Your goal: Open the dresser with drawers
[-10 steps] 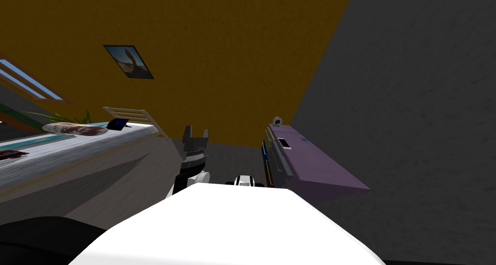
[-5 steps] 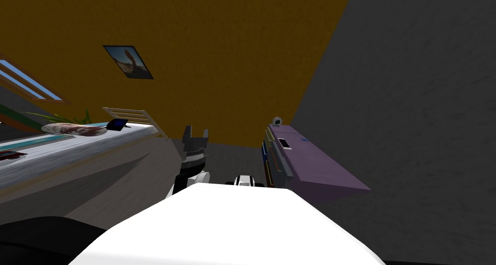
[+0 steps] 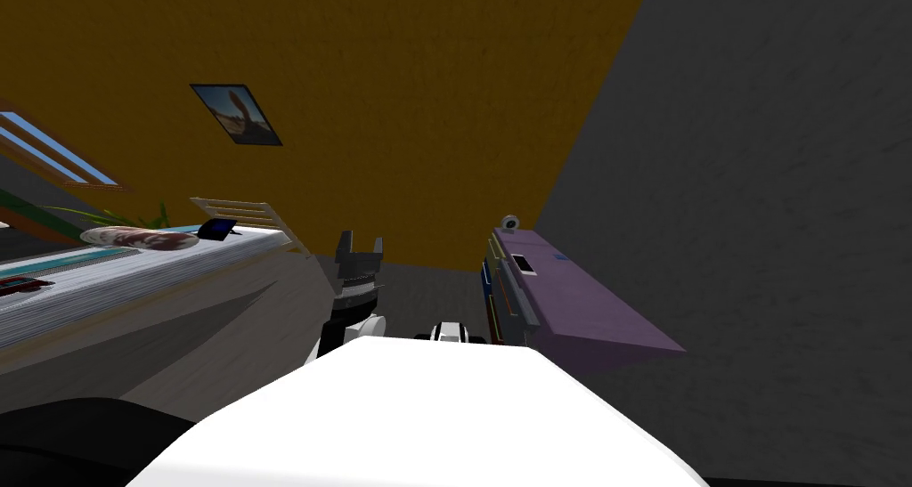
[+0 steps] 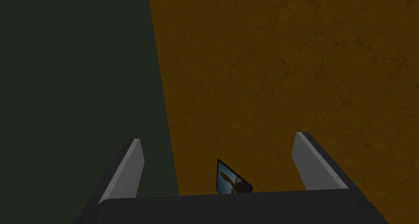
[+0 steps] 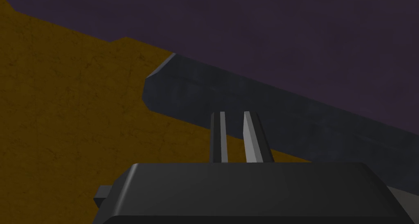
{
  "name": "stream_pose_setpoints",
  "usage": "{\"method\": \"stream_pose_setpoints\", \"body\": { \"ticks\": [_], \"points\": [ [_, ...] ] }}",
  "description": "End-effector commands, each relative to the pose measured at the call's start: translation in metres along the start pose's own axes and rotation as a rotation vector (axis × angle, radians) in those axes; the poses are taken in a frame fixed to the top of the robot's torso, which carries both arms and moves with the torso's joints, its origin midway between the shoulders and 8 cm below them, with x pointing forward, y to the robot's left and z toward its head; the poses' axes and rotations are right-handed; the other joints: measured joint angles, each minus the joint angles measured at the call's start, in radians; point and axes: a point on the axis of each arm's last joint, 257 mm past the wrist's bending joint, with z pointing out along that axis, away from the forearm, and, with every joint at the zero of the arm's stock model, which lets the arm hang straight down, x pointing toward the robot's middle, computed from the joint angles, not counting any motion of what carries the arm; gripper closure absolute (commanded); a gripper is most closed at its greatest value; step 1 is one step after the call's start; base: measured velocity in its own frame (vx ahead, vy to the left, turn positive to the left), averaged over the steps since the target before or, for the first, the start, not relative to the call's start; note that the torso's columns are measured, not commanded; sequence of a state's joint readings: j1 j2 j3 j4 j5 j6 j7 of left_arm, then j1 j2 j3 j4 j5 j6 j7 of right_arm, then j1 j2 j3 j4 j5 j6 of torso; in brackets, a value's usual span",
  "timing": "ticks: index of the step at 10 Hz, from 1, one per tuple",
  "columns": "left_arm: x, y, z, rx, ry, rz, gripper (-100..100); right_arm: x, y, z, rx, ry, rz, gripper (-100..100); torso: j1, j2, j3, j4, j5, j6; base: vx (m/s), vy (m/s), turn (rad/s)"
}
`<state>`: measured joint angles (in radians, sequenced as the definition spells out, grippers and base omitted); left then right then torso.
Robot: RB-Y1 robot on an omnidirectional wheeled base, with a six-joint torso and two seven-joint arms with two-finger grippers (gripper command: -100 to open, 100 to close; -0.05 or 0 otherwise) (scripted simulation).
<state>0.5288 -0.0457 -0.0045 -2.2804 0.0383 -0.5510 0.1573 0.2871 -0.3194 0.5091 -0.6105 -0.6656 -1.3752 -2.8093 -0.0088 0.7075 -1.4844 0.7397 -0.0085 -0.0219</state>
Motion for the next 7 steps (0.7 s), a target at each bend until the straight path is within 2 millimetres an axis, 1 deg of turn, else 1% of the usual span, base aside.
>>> {"method": "stream_pose_setpoints", "body": {
  "ticks": [1,3,4,7],
  "points": [
    [0.0000,0.0000,0.0000,0.000,0.000,0.000,0,-0.0065,-0.0047,0.0184,0.021,-0.005,0.012,-100,-0.001,-0.001,0.000,0.000,0.000,0.000,0.004,0.007,-0.019],
    [0.0000,0.0000,0.0000,0.000,0.000,0.000,0,-0.0065,-0.0047,0.0184,0.021,-0.005,0.012,-100,-0.002,-0.001,0.000,0.000,0.000,-0.001,-0.010,-0.008,0.008],
    [0.0000,0.0000,0.0000,0.000,0.000,0.000,0,-0.0071,-0.0032,0.0178,0.016,-0.009,0.063,-100,-0.002,-0.002,-0.001,0.000,-0.001,-0.001,0.013,0.002,-0.026],
    [0.0000,0.0000,0.0000,0.000,0.000,0.000,0,-0.0071,-0.0032,0.0178,0.016,-0.009,0.073,-100,-0.001,-0.002,-0.001,0.000,0.000,-0.002,0.004,-0.002,0.003]
  ]
}}
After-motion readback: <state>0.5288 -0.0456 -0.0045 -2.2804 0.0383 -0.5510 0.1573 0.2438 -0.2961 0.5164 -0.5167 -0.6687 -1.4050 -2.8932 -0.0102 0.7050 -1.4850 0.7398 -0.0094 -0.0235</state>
